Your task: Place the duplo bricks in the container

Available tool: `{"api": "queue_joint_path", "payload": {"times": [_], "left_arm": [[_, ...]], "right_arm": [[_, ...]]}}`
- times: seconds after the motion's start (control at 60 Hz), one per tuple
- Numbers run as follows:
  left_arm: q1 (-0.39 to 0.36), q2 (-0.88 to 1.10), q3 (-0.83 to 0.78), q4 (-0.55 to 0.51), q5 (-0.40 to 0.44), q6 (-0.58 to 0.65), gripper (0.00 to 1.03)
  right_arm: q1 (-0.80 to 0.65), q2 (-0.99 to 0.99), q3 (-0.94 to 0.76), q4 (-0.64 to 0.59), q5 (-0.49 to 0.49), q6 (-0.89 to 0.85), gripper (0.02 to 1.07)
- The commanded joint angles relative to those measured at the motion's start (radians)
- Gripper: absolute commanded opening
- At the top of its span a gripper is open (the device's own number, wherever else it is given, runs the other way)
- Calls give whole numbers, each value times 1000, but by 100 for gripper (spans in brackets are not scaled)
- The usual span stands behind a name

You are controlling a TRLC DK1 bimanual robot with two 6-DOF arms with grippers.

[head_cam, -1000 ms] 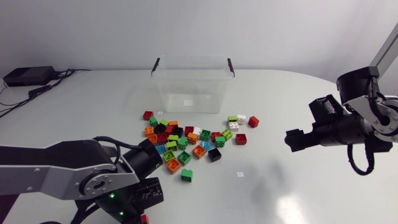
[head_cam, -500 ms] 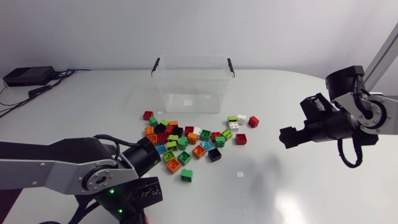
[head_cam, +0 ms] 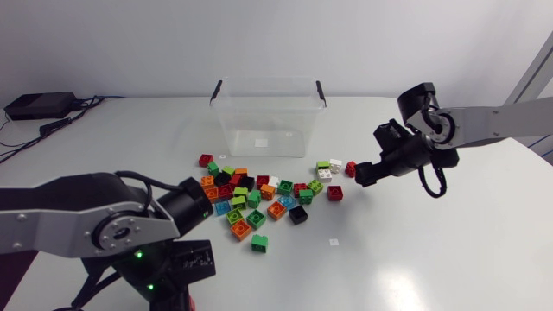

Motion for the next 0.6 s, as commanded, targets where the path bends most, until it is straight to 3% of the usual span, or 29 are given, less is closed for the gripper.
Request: {"api": "queue_joint_path", "payload": {"times": [0.0,0.25,0.433,0.517,0.583], "left_arm": [[45,-35,64,-15,6,33,18],[163,-41,213,-20,39,39,19],[249,-29,321,-4,78,33,19],[269,-26,358,8,92,25,19],[291,-12,394,15,105,17,19]], "right_arm": [[6,74,58,6,-16,-33,102],[3,246,205,6,-36,-73,98],[-3,323,271,6,-48,-94,87],[-6,349,295,-1,-48,-105,87],[-12,366,314,-1,-50,-111,78]]}}
